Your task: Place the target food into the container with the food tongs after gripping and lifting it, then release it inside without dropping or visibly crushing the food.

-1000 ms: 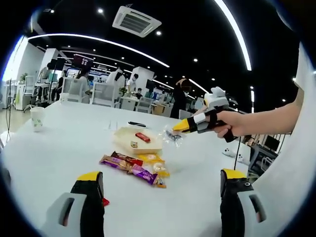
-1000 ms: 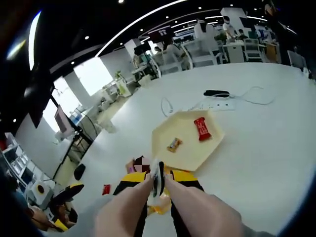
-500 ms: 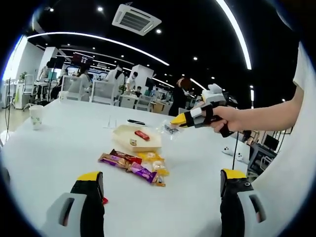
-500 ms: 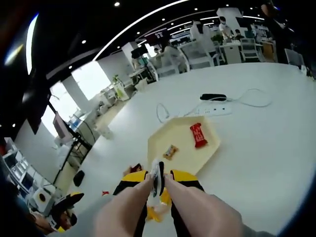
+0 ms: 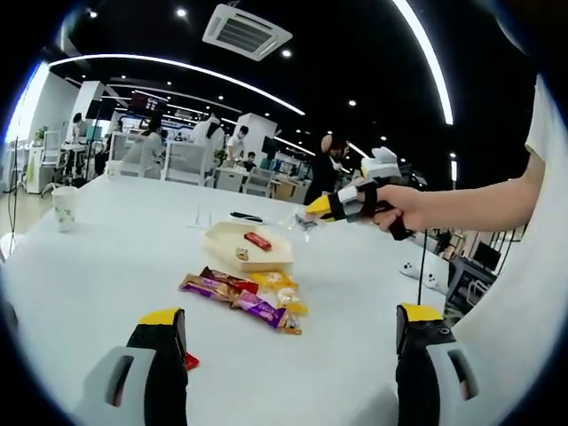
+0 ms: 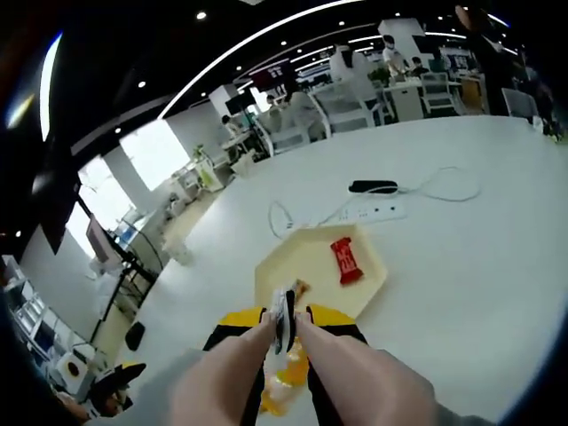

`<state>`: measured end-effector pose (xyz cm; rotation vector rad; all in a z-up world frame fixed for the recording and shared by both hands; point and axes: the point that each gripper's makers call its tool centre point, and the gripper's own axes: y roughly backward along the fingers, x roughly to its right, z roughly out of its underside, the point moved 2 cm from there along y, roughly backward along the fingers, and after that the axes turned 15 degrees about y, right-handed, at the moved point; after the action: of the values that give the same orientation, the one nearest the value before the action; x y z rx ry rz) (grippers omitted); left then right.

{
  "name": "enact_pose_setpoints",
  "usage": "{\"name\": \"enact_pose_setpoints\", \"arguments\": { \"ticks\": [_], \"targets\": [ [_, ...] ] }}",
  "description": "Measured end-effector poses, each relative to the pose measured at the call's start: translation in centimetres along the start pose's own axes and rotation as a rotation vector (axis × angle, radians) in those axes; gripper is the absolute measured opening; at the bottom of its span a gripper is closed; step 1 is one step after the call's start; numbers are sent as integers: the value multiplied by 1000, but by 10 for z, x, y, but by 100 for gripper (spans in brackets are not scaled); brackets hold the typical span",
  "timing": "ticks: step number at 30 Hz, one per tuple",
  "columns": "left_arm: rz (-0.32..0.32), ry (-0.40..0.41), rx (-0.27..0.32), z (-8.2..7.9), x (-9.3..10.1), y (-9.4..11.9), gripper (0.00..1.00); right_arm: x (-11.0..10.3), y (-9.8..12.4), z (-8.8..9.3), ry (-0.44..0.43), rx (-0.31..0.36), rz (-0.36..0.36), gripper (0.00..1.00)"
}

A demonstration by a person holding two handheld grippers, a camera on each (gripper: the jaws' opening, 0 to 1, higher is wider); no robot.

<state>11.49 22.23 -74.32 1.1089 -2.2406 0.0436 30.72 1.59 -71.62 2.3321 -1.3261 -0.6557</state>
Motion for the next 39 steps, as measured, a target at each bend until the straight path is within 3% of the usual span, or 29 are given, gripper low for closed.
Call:
{"name": "enact_pose_setpoints", "arguments": {
  "ticks": [6, 13, 19, 29, 39],
  "targets": [
    [18, 49, 13, -3, 4, -2, 99, 4, 0, -6, 16, -6, 13, 16],
    [-4, 27, 6, -7, 2, -2, 99, 0, 4, -15, 36, -9, 23, 16],
    [-4, -1, -28, 0, -1, 1, 99, -4, 5, -22, 48, -1, 35, 17],
    [-14, 4, -7, -8, -2, 7, 99, -1, 4, -33, 57, 14, 50, 17],
    [-25, 13, -10, -3, -3, 8, 99, 9, 1, -45, 50, 23, 60, 16]
  ]
}}
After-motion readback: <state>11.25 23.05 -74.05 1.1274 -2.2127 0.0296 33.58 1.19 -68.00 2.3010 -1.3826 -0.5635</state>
